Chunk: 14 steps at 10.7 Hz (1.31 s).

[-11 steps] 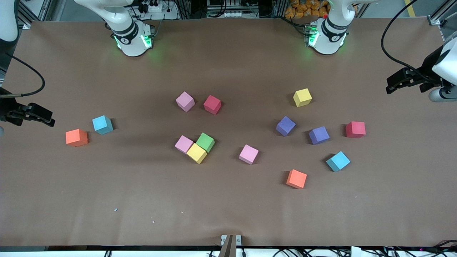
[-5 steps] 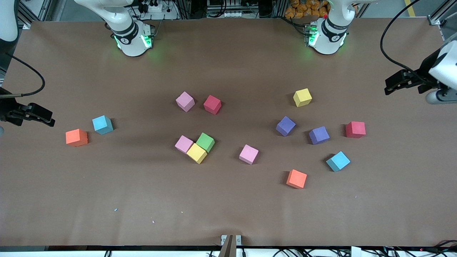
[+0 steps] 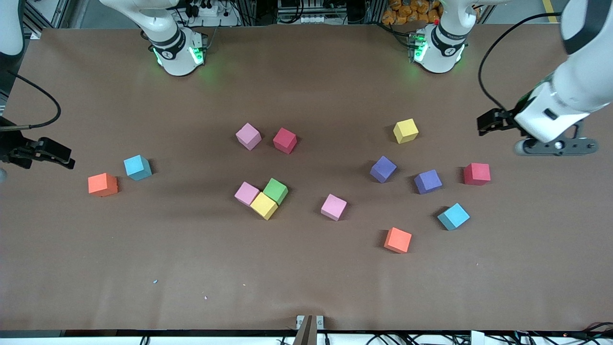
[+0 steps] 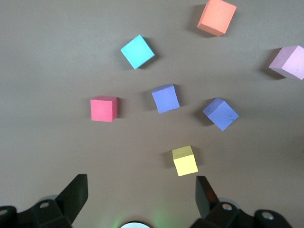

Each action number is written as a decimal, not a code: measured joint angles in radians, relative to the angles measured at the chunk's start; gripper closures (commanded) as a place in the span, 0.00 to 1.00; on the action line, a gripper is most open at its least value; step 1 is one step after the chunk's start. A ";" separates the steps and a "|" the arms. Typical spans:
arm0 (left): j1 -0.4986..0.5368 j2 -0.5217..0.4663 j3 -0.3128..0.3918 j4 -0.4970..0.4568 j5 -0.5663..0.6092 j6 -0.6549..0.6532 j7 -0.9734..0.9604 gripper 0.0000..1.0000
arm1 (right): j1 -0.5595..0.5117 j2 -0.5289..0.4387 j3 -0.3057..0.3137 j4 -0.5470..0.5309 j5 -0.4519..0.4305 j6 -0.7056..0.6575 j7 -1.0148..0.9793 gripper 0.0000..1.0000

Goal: Arrange 11 blocks into digit 3
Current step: 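Reach the left gripper to the yellow cube while the right gripper reaches the red cube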

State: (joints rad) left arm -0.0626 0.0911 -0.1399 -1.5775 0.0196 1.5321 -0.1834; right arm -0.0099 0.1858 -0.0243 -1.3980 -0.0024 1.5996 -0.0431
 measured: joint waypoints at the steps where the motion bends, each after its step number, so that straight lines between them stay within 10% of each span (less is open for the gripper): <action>1: 0.000 -0.007 -0.015 -0.057 0.000 0.061 -0.026 0.00 | 0.001 0.000 0.001 0.000 0.002 -0.026 -0.013 0.00; 10: 0.000 -0.054 -0.165 -0.722 0.000 0.656 -0.416 0.00 | 0.094 -0.003 0.024 0.016 0.065 -0.144 -0.029 0.00; 14: 0.001 -0.053 -0.180 -0.833 -0.020 0.743 -0.441 0.00 | 0.208 0.006 0.031 0.009 0.070 -0.194 -0.029 0.00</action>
State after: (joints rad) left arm -0.0620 0.0382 -0.3197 -2.4109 -0.0008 2.2751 -0.6245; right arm 0.1982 0.1916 0.0063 -1.3887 0.0677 1.4053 -0.0720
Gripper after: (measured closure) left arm 0.000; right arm 0.000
